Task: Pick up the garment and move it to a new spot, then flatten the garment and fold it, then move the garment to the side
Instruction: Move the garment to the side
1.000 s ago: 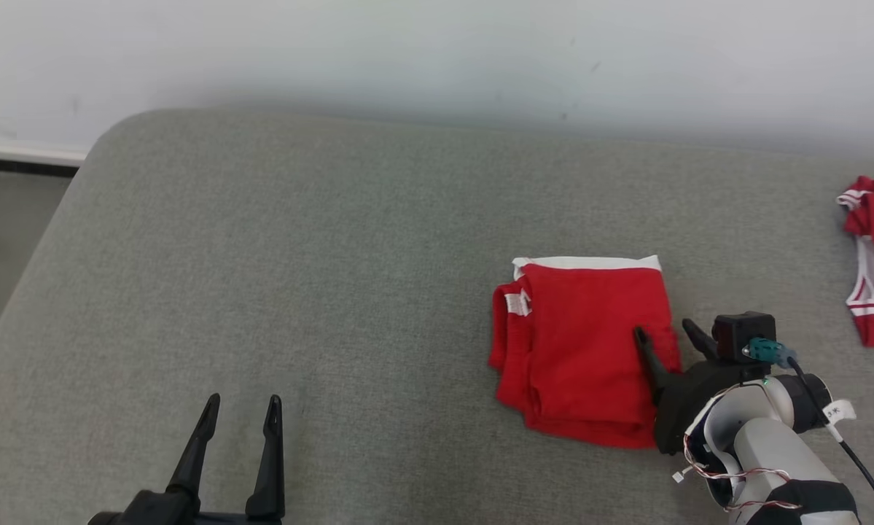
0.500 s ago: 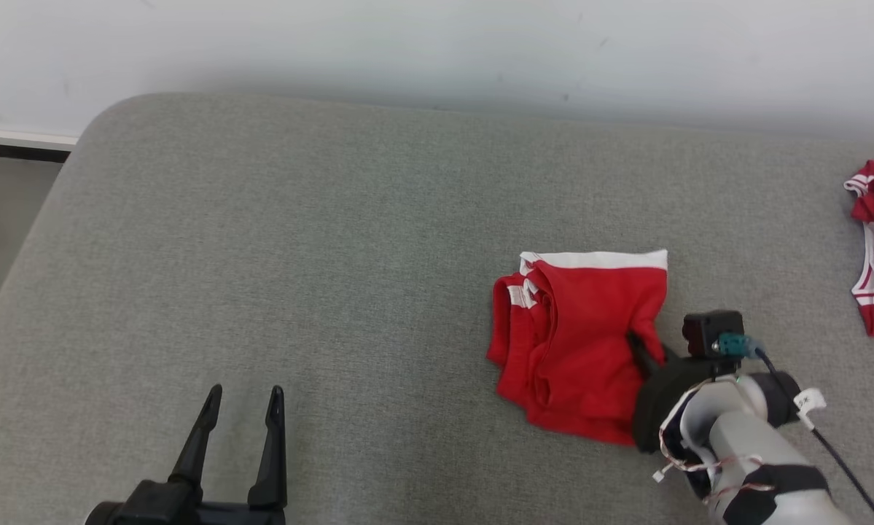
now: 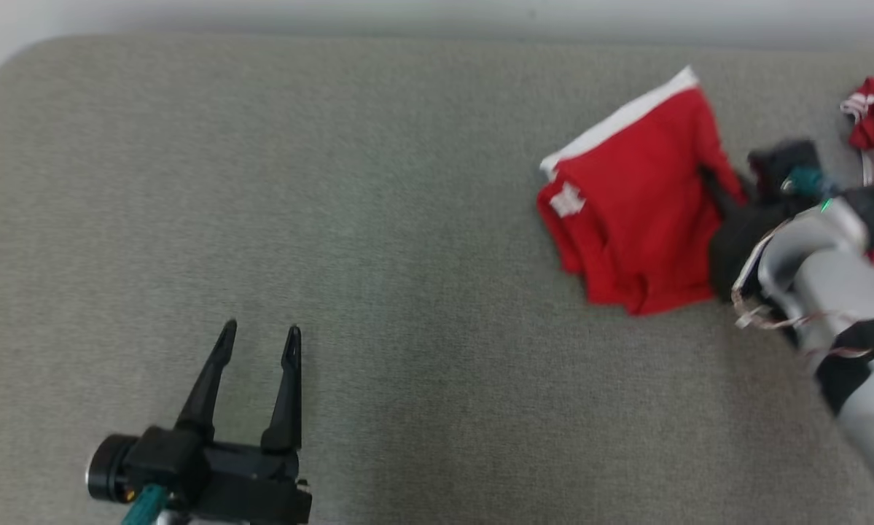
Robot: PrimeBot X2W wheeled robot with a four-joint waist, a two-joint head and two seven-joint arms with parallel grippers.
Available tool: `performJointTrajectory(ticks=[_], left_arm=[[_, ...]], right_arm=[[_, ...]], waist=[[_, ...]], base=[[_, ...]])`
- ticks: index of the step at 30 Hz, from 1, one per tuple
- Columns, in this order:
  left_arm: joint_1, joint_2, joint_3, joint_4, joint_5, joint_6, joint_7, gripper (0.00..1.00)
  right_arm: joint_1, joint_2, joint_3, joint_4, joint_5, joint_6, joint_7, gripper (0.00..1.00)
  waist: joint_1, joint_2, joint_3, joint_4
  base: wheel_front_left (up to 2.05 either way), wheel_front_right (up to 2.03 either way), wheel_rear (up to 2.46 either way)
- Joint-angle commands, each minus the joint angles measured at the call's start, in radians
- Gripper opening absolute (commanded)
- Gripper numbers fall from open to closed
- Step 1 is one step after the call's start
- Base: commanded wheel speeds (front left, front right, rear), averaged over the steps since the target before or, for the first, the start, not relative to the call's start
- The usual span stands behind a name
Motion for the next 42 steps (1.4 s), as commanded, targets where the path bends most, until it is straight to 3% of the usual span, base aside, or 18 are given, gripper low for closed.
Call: performJointTrajectory(ticks=[1,12,19,24,30,39,41,42], left_arm=[[-0.030,0.008,0.001,-0.008,-0.003,0.001,-0.003,1.00],[-0.101,0.097,0.012,-0.064,0.014,0.001,-0.003,1.00],[-0.072,0.133,0.029,-0.116,0.019,0.001,-0.003,1.00],[-0.053,0.129,0.043,-0.156,0.031,0.001,-0.003,1.00],[-0.036,0.121,0.039,-0.177,0.039,-0.001,-0.001,1.00],[-0.053,0.125,0.039,-0.169,0.036,-0.002,0.004,1.00],[-0.056,0.125,0.038,-0.165,0.035,-0.002,0.004,1.00],[-0.056,0.124,0.037,-0.162,0.035,-0.002,0.004,1.00]], right_arm=[[-0.038,-0.038,0.020,-0.020,0.017,-0.003,0.011,0.00],[-0.214,-0.265,0.085,-0.116,0.089,-0.003,0.043,0.00],[-0.262,-0.340,0.071,-0.129,0.094,-0.003,0.065,0.00],[-0.299,-0.398,0.048,-0.127,0.094,-0.003,0.091,0.00],[-0.342,-0.418,0.027,-0.096,0.073,-0.003,0.112,0.00],[-0.387,-0.385,0.009,-0.017,0.004,-0.003,0.085,0.00],[-0.399,-0.382,-0.004,0.015,-0.022,-0.003,0.086,0.75],[-0.405,-0.381,-0.004,0.027,-0.044,-0.003,0.083,1.00]], waist=[[-0.0001,-0.0001,0.097,-0.066],[-0.0001,-0.0001,0.268,-0.241],[-0.0001,-0.0001,0.319,-0.313],[-0.0001,-0.0001,0.348,-0.335],[-0.0001,-0.0001,0.377,-0.335],[-0.0001,-0.0001,0.405,-0.318],[-0.0001,-0.0001,0.406,-0.311],[-0.0001,-0.0001,0.404,-0.307]], base=[[0.00,0.00,0.00],[0.00,0.00,0.00],[0.00,0.00,0.00],[0.00,0.00,0.00],[0.00,0.00,0.00],[0.00,0.00,0.00],[0.00,0.00,0.00],[0.00,0.00,0.00]])
